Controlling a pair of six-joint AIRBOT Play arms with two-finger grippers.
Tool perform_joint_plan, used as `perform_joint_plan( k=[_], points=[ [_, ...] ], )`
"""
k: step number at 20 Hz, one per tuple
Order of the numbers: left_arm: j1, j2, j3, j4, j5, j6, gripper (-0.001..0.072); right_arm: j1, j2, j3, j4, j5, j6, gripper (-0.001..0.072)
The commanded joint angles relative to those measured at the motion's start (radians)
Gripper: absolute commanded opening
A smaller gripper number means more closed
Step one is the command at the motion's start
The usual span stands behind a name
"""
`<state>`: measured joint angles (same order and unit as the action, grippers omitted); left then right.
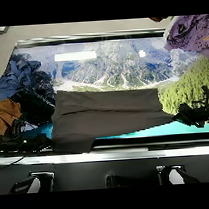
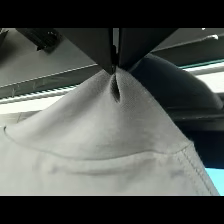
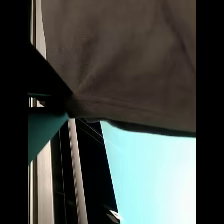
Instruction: Fold the clothes and pants, and hang the long-sleeved shirts on hangers.
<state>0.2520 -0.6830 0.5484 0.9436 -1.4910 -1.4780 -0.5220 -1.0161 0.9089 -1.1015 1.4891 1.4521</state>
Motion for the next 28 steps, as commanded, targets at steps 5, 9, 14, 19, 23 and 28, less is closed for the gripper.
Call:
perform_joint_plan(
  k=[5, 9, 14, 19, 23, 28],
  points=[
    [0.000, -0.134, 0.095, -0.037, 0.162, 0.003, 0.0016, 0.278, -0.031, 0.029, -0.161, -0.195, 0.013, 0.0030],
    [-0.034, -0.347, 0.220, -0.083, 0.262, 0.044, 0.0016, 0.322, -0.159, 0.108, -0.194, -0.252, 0.030, 0.0030],
    [-0.099, -0.644, 0.460, -0.083, 0.280, 0.065, 0.0017, 0.322, -0.320, 0.260, -0.219, -0.290, 0.023, 0.0030],
    [-0.114, -0.875, 0.705, -0.084, 0.268, 0.053, 0.0016, 0.322, -0.480, 0.397, -0.217, -0.296, -0.001, 0.0031],
    [-0.124, -1.015, 0.883, -0.084, 0.225, 0.038, 0.0017, 0.322, -0.555, 0.438, -0.203, -0.320, -0.001, 0.0031],
    [-0.137, -1.155, 1.015, -0.084, 0.224, 0.011, 0.0017, 0.322, -0.613, 0.438, -0.185, -0.375, -0.005, 0.0031]
  ],
)
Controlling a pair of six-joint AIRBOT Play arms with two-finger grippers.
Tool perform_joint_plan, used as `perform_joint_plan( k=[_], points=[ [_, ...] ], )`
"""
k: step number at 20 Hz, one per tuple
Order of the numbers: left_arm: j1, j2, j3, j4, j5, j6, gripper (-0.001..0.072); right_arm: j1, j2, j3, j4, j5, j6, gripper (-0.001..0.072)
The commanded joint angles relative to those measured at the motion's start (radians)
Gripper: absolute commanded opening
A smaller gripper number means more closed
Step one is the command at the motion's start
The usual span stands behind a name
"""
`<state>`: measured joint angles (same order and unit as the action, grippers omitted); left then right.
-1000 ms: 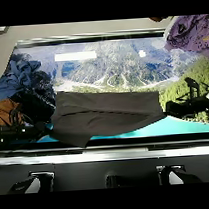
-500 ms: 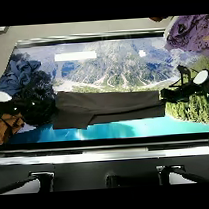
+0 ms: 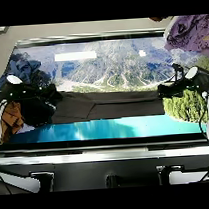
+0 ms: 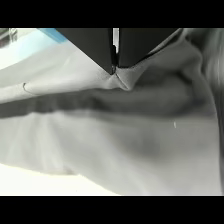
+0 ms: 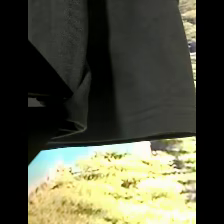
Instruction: Fold the clothes and pants, and hang the long-sleeved shirts on hangers.
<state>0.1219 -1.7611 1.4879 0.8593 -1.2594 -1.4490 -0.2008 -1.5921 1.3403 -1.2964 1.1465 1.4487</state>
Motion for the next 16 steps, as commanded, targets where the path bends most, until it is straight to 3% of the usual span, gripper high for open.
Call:
perform_joint_plan(
  k=[1, 6, 7, 9, 10, 11, 14, 15, 16],
  points=[
    [-0.008, -0.098, 0.089, 0.000, -0.008, -0.018, 0.0017, 0.001, -0.051, 0.007, 0.010, -0.040, -0.001, 0.0031],
    [-0.019, -0.165, 0.106, 0.000, 0.011, -0.017, 0.0022, 0.001, -0.109, 0.007, 0.031, -0.050, 0.006, 0.0054],
    [-0.019, -0.165, 0.106, 0.000, 0.018, -0.017, 0.0068, 0.001, -0.107, 0.007, 0.040, -0.045, 0.012, 0.0133],
    [-0.017, -0.164, 0.128, 0.000, 0.018, -0.017, 0.0319, -0.011, -0.102, 0.042, 0.054, 0.012, 0.068, 0.0391],
    [-0.015, -0.162, 0.149, 0.002, 0.008, -0.017, 0.0413, -0.040, -0.102, 0.079, 0.106, 0.058, 0.069, 0.0466],
    [-0.011, -0.160, 0.177, 0.002, -0.007, -0.017, 0.0416, -0.086, -0.102, 0.111, 0.193, 0.092, 0.043, 0.0500],
    [-0.004, -0.143, 0.250, 0.004, -0.046, -0.018, 0.0417, -0.271, -0.116, 0.134, 0.408, 0.190, -0.018, 0.0505],
    [-0.004, -0.132, 0.263, 0.011, -0.050, -0.018, 0.0456, -0.314, -0.137, 0.131, 0.425, 0.241, -0.034, 0.0565],
    [-0.004, -0.118, 0.270, 0.024, -0.050, -0.018, 0.0557, -0.344, -0.165, 0.124, 0.451, 0.300, -0.063, 0.0598]
  ],
)
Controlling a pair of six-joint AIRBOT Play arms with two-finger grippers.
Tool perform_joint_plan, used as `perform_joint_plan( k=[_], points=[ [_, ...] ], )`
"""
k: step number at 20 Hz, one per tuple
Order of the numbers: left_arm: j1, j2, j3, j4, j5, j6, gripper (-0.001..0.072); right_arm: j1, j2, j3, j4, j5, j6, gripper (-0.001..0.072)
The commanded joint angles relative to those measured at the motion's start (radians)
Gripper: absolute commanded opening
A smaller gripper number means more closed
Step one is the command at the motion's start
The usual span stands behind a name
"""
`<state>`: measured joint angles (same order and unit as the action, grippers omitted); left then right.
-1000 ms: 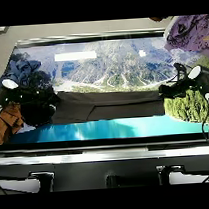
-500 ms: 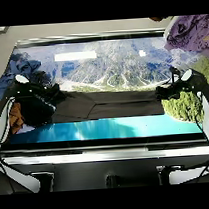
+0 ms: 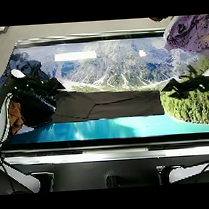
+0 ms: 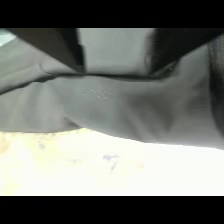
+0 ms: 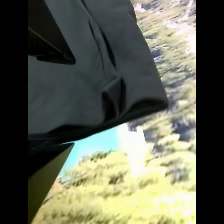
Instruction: Fold the clothes and pants, and hang the long-sleeved shirts on hangers.
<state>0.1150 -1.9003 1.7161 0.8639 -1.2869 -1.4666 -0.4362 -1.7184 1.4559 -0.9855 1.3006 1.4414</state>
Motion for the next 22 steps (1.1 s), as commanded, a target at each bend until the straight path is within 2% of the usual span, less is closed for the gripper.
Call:
perform_joint_plan(
  k=[1, 5, 12, 14, 17, 18, 19, 20, 21, 22],
  points=[
    [0.003, 0.034, 0.045, 0.029, -0.023, 0.000, 0.0557, -0.118, -0.067, 0.000, 0.161, 0.189, -0.093, 0.0599],
    [0.003, 0.058, 0.045, 0.039, -0.034, -0.016, 0.0557, -0.083, -0.151, -0.014, 0.163, 0.184, -0.163, 0.0598],
    [0.003, 0.058, 0.045, 0.042, -0.041, -0.027, 0.0557, 0.014, -0.198, -0.015, 0.147, 0.074, -0.185, 0.0574],
    [0.003, 0.058, 0.045, 0.042, -0.042, -0.039, 0.0558, 0.053, -0.204, -0.016, 0.134, 0.068, -0.185, 0.0448],
    [-0.001, 0.058, 0.045, 0.040, -0.053, -0.045, 0.0551, 0.085, -0.187, -0.014, 0.140, 0.084, -0.184, 0.0076],
    [-0.005, 0.058, 0.045, 0.038, -0.057, -0.055, 0.0506, 0.085, -0.163, -0.013, 0.135, 0.089, -0.166, 0.0033],
    [-0.014, 0.058, 0.045, 0.037, -0.060, -0.069, 0.0371, 0.085, -0.134, -0.009, 0.113, 0.090, -0.125, 0.0032],
    [-0.031, 0.058, 0.045, 0.034, -0.060, -0.071, 0.0125, 0.085, -0.101, 0.003, 0.075, 0.097, -0.078, 0.0032],
    [-0.056, 0.056, 0.045, 0.029, -0.056, -0.072, 0.0017, 0.086, -0.063, 0.018, 0.036, 0.111, -0.037, 0.0032],
    [-0.090, 0.051, 0.045, 0.021, -0.048, -0.073, 0.0017, 0.086, -0.022, 0.035, -0.002, 0.127, 0.005, 0.0032]
  ],
)
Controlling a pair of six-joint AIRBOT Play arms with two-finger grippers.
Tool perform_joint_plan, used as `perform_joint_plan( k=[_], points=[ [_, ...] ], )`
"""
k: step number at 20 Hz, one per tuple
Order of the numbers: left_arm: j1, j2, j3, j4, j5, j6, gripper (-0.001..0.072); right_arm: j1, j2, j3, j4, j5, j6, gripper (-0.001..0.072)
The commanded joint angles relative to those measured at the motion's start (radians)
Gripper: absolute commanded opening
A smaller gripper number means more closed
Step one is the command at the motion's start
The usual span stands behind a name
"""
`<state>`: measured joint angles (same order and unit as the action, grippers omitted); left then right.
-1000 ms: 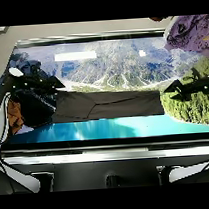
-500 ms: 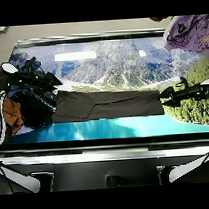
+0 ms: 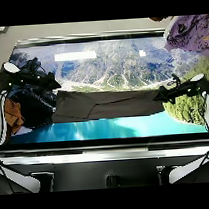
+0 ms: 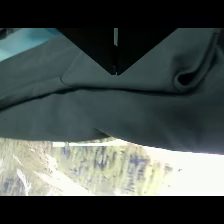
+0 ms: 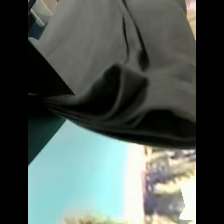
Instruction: Fold the clothes and pants, and hang the long-sleeved shirts on hangers.
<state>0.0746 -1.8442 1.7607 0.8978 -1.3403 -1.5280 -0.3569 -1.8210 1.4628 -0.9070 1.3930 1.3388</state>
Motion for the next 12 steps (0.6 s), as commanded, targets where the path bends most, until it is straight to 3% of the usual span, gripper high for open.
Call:
perform_joint_plan(
  k=[1, 8, 12],
  points=[
    [-0.087, -0.011, 0.000, -0.015, 0.014, -0.030, 0.0018, 0.006, 0.118, 0.044, -0.111, 0.050, 0.144, 0.0032],
    [-0.433, -0.081, 0.001, -0.026, 0.283, -0.213, 0.0016, 0.006, 0.363, 0.059, -0.294, 0.153, 0.274, 0.0032],
    [-0.607, -0.151, 0.025, -0.166, 0.408, -0.247, 0.0016, 0.006, 0.448, 0.061, -0.310, 0.178, 0.301, 0.0031]
  ],
)
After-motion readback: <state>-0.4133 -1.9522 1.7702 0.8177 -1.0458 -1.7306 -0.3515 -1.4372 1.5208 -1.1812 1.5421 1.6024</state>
